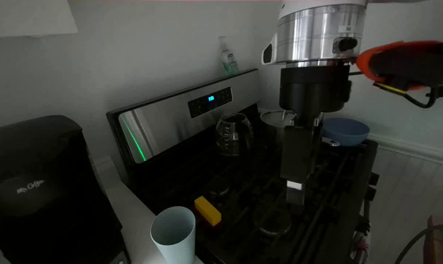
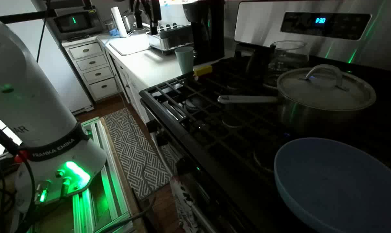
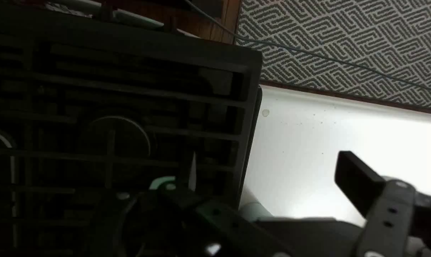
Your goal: Pick up the yellow bar on top of the stove plate and move it into the light blue bowl on the right front plate of the stove
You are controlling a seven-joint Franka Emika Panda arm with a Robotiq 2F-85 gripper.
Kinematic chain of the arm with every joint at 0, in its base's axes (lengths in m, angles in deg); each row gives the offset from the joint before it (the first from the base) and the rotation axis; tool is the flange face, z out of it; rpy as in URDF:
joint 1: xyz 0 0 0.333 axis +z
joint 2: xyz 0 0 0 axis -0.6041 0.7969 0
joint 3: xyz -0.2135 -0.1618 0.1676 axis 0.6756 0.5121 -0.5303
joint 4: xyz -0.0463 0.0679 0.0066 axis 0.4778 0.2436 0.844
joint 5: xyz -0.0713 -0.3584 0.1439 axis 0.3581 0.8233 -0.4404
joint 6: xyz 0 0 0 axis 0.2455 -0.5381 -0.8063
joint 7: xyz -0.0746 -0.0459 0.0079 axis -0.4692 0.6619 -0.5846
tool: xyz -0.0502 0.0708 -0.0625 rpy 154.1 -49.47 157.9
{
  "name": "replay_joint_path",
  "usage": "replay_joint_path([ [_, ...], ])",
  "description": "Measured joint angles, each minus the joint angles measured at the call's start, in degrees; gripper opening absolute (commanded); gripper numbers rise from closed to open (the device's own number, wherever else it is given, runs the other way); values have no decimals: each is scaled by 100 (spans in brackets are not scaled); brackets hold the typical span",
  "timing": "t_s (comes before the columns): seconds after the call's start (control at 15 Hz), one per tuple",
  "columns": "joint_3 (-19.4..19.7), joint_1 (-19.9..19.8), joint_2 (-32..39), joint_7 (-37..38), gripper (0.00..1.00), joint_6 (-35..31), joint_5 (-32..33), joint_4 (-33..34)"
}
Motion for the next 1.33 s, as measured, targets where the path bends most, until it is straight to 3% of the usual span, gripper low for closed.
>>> replay_joint_path([
  [0.27,-24,-130,45,197,100,-201,135,-9],
  [0.6,97,-935,881,505,100,-1819,802,-25],
  [0.8,258,-1223,1666,645,100,-2335,878,121],
  [1.33,290,-1053,2344,520,100,-2637,687,474],
])
